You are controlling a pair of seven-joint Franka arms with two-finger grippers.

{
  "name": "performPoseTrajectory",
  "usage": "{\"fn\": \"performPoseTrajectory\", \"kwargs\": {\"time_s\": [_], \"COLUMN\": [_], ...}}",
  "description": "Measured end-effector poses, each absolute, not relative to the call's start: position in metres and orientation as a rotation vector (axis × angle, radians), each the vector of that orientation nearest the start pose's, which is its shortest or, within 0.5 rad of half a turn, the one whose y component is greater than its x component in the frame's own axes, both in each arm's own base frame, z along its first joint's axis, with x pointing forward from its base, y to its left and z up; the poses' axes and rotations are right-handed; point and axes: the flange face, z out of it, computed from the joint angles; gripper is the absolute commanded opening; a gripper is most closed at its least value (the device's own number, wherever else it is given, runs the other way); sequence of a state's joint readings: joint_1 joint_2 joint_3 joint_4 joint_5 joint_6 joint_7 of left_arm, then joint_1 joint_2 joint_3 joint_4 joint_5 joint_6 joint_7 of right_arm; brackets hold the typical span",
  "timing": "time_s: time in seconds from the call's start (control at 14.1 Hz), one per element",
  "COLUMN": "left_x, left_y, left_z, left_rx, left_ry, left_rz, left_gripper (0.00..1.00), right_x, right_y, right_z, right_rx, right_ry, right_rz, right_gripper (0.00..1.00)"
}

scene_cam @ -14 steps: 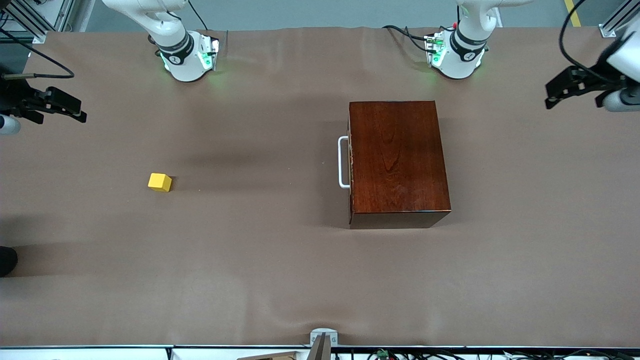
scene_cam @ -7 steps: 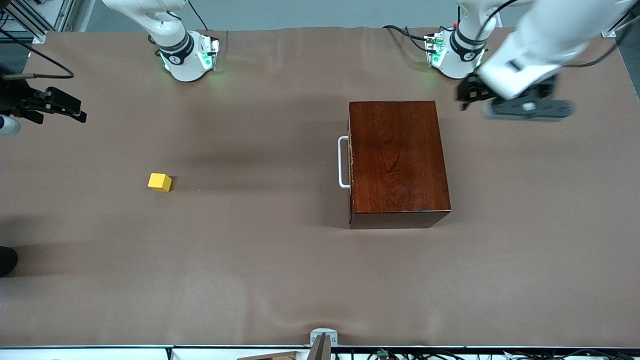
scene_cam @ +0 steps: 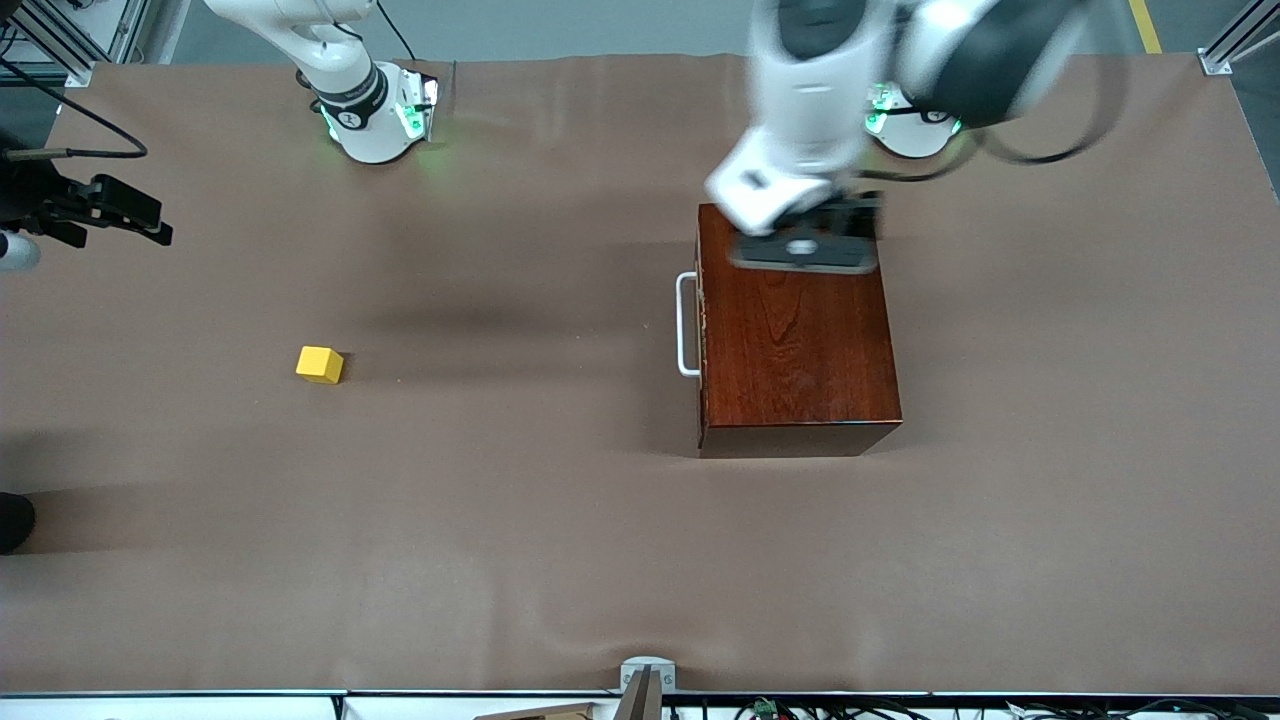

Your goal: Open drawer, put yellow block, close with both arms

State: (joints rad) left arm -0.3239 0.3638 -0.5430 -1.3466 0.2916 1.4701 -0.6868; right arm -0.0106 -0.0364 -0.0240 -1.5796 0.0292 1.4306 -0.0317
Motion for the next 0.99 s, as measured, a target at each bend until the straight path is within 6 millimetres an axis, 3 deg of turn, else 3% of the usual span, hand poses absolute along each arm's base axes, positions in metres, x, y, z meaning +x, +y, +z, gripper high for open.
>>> {"fn": "performPoseTrajectory", "kwargs": {"time_s": [0.21,0.64,0.78,0.99], "left_x": [0.454,0.437,0.436,0.446], "left_y": [-0.491,-0.566,-0.576,-0.571], "left_z": [0.476,0.388,0.365,0.346], "left_rx": [-2.904,-2.860,-2.854,-2.831], "left_ry": [0.201,0.029,0.020,0.001], "left_rz": [0.065,-0.088,-0.099,-0.087], "left_gripper": [1.00,1.00,1.00,1.00], "right_x": [0.528,0.528,0.528,0.528], "right_y": [-0.015,-0.015,-0.016,-0.013], "right_z": [0.629,0.629,0.629,0.629], "right_rx": [-3.103,-3.103,-3.103,-3.103], "right_ry": [0.001,0.001,0.003,-0.005], "right_rz": [0.174,0.174,0.173,0.173], "right_gripper": [1.00,1.00,1.00,1.00]}}
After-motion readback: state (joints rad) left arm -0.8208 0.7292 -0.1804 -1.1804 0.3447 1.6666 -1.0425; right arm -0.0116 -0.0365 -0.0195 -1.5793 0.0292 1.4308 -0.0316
